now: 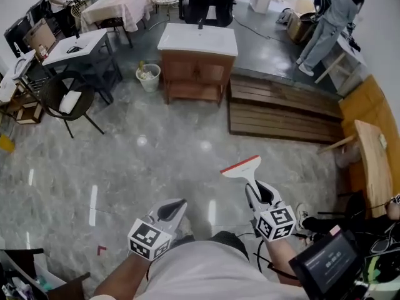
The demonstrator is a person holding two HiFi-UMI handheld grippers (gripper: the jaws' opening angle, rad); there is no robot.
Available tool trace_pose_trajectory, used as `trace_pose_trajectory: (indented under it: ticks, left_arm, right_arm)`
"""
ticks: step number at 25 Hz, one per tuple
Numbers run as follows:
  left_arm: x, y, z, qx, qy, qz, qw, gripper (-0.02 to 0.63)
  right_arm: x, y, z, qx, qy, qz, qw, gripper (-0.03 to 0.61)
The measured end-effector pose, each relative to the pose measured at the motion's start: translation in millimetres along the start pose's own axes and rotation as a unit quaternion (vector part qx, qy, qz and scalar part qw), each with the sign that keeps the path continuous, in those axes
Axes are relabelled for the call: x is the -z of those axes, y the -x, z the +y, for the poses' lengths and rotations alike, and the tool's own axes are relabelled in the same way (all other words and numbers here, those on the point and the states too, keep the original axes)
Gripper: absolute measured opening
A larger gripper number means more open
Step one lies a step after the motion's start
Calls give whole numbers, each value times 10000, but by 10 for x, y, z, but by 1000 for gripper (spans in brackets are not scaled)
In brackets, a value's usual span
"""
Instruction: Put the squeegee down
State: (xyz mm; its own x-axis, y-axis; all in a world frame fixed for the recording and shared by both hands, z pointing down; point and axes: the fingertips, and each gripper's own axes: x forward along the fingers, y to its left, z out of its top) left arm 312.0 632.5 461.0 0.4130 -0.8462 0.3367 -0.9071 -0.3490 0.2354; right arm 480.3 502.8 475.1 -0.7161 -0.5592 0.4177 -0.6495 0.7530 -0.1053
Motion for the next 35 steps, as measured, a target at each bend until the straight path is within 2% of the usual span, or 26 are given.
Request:
trace_pose_trajectory:
  ticks: [11,17,23,27,31,35]
  left_arm:
    - [-345,-172,1166,-240,386,-164,9988,8]
    - [-581,-423,1970,-583,442,-116,9973,8]
    - [-1098,-878,2874,-896,389,33,9952,8]
    - [-1573,-1378,3457,-965,210,-47,9951,8]
    - [-1912,-1912,3907,-854,276,-211,9957,8]
    - [-2135,-2305,4330,-595,230,-148,9979,8]
  right_arm:
    - [-596,-1254,86,-161,19,87,9998,100]
    - [-942,-2205,-18,-423,20,26,9991,100]
    - [-1533,-3303,-400,-574,-42,-58,9983,100]
    - [-1893,-3960,-781,-587,-28,-92,9982,100]
    - [-2132,-4574,-1172,-501,8,-69,9987,100]
    - [-2296,-5083,-1443,-258,-115,-29,9996,100]
